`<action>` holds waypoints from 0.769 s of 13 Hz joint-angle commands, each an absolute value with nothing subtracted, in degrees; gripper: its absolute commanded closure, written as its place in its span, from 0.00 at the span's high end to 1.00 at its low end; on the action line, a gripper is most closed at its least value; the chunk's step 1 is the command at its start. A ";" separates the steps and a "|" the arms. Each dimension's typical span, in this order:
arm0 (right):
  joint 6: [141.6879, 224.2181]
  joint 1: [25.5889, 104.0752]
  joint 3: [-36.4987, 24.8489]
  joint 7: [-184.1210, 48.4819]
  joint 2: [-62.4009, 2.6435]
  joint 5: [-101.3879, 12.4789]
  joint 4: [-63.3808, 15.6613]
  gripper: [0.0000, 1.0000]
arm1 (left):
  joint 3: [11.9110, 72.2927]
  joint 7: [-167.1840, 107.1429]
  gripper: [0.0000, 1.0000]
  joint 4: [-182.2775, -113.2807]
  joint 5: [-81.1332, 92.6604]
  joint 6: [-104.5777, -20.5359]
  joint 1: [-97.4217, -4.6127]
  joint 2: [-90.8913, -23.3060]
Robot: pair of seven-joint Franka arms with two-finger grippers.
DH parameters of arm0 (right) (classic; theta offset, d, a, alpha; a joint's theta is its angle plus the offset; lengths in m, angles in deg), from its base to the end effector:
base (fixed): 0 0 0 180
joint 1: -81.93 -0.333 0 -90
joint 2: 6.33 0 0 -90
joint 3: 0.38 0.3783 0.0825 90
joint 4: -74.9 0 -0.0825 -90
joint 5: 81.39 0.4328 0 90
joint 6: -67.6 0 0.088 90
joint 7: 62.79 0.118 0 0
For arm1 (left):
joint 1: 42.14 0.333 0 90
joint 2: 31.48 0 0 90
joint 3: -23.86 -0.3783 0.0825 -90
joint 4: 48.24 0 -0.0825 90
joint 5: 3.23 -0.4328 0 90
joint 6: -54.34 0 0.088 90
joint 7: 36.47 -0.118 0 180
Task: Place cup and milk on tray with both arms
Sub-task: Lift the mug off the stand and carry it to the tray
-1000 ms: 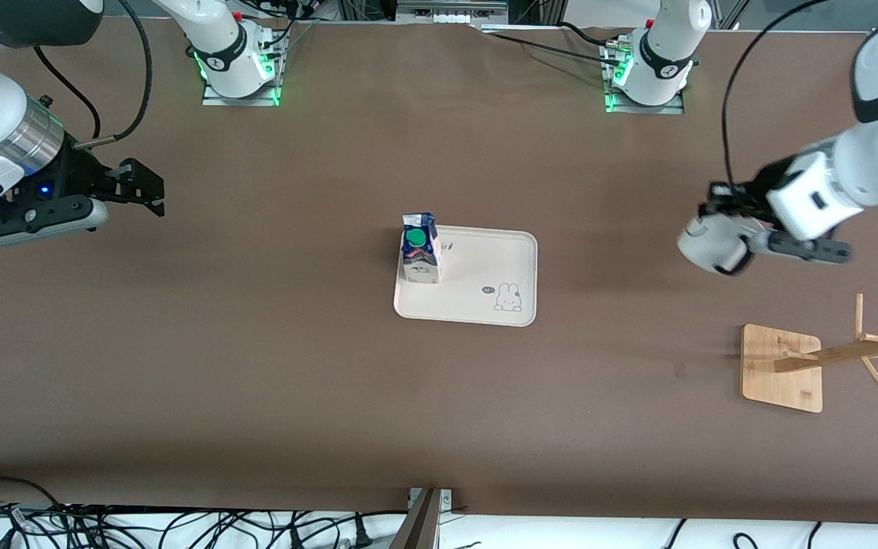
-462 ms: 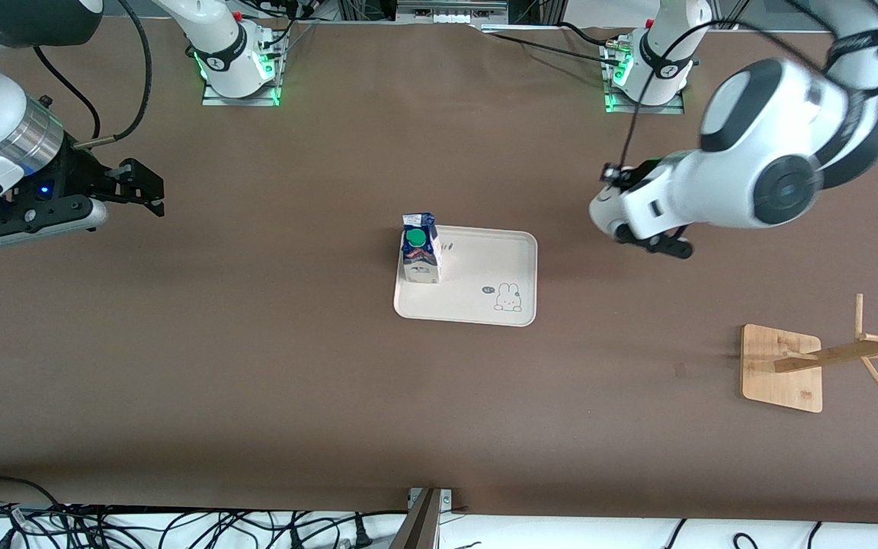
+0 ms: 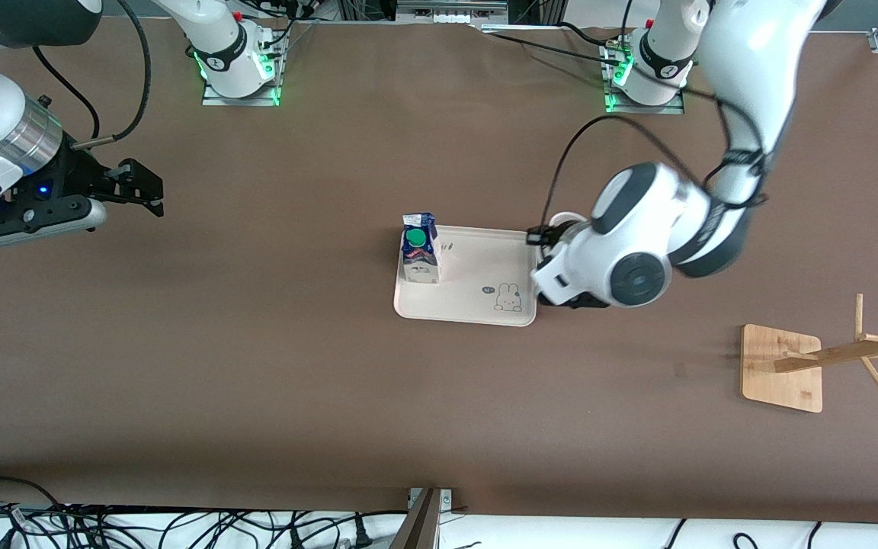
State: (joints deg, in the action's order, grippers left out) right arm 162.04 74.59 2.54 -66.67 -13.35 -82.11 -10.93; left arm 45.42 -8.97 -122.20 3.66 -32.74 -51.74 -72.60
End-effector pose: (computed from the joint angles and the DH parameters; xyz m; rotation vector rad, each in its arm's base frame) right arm 0.6458 0.1133 0.6438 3.1126 0.3866 0.0443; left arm 0.6771 -0.3475 0.3409 2.9062 -0.0176 -0.8479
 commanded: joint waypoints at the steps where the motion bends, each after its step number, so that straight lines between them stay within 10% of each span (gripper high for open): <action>1: 161.90 74.72 2.70 -65.86 -13.27 -82.62 -10.44 1.00 | 44.08 -5.55 0.00 -117.94 2.22 -35.55 -56.02 -77.87; 10: 161.90 74.72 2.70 -65.86 -13.27 -82.62 -10.44 1.00 | 43.55 -4.22 0.00 -118.29 2.31 -40.14 -59.46 -83.77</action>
State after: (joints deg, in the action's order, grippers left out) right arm 162.04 74.60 2.54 -66.66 -13.36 -82.11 -10.94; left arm 44.05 -4.77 -120.22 3.51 -40.10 -58.78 -82.00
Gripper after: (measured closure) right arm 0.000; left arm 0.907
